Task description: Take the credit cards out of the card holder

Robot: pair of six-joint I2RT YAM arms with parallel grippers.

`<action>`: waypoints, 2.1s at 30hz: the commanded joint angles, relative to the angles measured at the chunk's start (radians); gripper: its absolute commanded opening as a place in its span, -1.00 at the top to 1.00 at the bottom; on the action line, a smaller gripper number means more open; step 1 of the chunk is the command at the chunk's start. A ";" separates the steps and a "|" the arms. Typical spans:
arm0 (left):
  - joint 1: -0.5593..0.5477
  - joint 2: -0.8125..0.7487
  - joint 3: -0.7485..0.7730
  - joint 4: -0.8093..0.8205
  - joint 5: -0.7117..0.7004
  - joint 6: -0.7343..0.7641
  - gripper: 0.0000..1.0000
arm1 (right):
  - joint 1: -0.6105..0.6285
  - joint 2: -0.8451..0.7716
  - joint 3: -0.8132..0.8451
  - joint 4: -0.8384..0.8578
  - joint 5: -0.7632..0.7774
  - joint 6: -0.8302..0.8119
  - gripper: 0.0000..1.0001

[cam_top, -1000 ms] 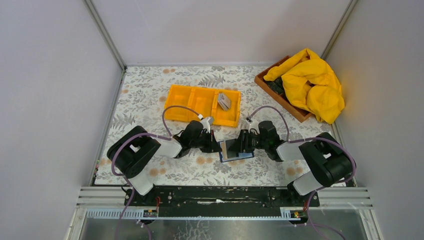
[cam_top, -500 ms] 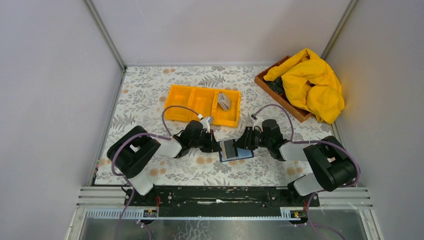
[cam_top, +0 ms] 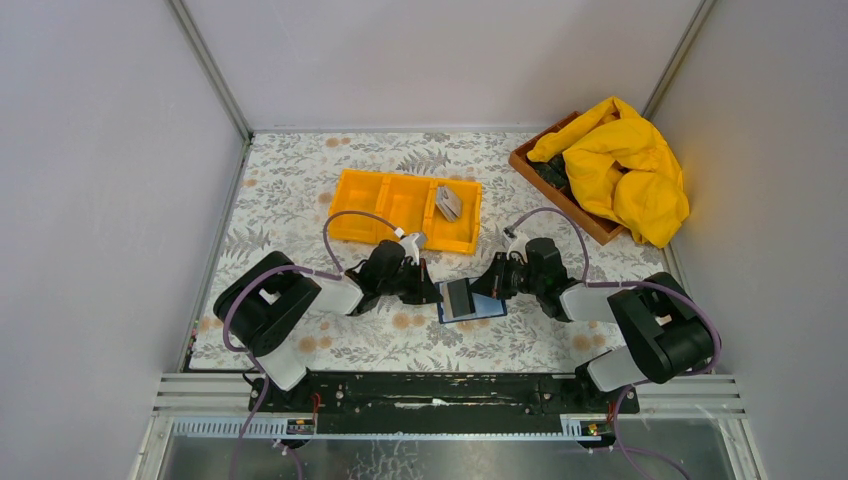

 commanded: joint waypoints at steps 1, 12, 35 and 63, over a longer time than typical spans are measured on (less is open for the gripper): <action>0.014 0.013 -0.016 -0.035 -0.028 0.014 1.00 | -0.007 -0.002 0.005 0.025 -0.023 -0.009 1.00; 0.017 0.007 -0.024 -0.014 -0.015 0.006 1.00 | -0.108 -0.077 -0.046 -0.035 0.121 0.035 1.00; 0.030 -0.192 -0.156 0.367 0.119 -0.065 -0.32 | -0.155 -0.381 -0.216 0.233 0.024 0.099 1.00; 0.069 -0.254 -0.139 0.508 0.269 -0.077 -0.05 | -0.069 0.099 -0.174 1.079 -0.403 0.502 1.00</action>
